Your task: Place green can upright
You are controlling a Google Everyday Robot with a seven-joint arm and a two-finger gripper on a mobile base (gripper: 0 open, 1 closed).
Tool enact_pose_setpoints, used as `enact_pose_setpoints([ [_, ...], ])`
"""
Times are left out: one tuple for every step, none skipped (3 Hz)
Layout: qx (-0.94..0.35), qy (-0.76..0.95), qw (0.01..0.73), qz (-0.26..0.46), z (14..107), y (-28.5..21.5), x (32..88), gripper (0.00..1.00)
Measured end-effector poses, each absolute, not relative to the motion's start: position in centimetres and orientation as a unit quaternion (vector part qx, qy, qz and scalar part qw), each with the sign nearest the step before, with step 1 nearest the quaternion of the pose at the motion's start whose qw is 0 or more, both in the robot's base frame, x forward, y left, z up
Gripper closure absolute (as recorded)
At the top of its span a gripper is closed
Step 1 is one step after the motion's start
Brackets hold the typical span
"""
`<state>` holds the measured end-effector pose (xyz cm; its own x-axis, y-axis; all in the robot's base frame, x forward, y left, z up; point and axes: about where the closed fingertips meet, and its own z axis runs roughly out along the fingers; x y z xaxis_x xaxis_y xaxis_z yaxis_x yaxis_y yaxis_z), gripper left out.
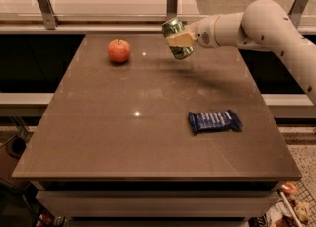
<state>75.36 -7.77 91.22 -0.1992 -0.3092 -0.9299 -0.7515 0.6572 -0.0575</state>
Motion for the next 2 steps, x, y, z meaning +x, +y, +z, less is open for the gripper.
enact_pose_setpoints([
  [-0.354, 0.73, 0.542, 0.22, 90.98, -7.91, 75.79, 1.0],
  [-0.348, 0.714, 0.563, 0.229, 90.52, -8.04, 75.88, 1.0],
])
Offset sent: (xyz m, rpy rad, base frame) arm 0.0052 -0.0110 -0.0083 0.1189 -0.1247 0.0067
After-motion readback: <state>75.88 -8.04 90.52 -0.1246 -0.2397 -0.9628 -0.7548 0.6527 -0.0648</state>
